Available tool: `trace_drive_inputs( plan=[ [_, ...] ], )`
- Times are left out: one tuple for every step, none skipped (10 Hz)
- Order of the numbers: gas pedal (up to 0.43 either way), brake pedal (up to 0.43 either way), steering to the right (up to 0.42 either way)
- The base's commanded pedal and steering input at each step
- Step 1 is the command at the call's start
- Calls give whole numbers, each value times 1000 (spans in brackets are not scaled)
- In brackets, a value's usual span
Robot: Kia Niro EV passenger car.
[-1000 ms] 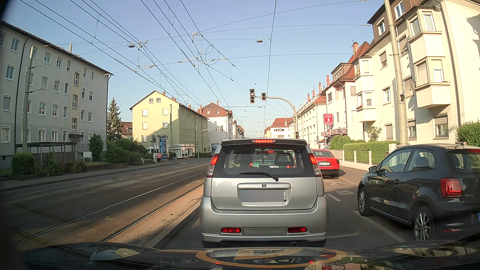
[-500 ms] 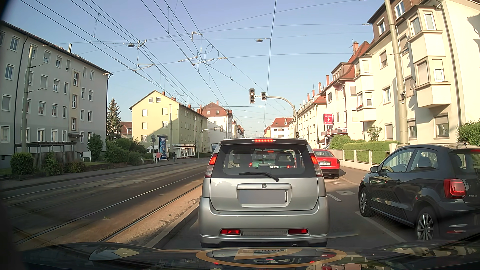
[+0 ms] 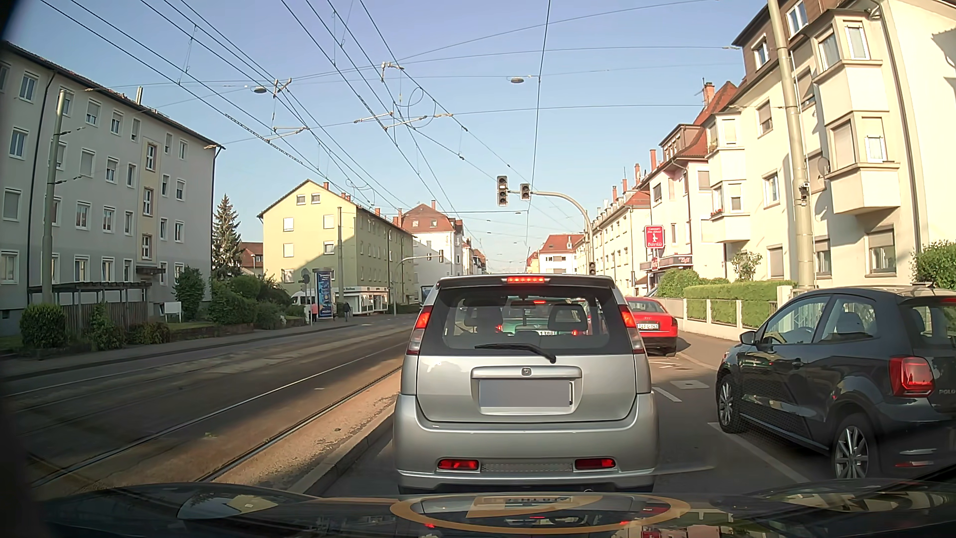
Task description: Follow the waypoints while adhering to traffic rules and regulations
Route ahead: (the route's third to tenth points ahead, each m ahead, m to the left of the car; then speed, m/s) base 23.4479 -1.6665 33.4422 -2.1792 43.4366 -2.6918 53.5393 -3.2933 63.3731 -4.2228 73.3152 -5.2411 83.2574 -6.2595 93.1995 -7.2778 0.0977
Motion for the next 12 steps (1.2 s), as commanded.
trace_drive_inputs(
  plan=[
    [0,146,-2],
    [0,152,-2],
    [0,152,-2],
    [0,152,-2],
    [0,165,-2],
    [0,165,-2],
    [0,165,-2],
    [0,165,-2],
    [0,165,-2],
    [0,165,-2],
    [0,171,-2],
    [0,171,-2]
  ],
)
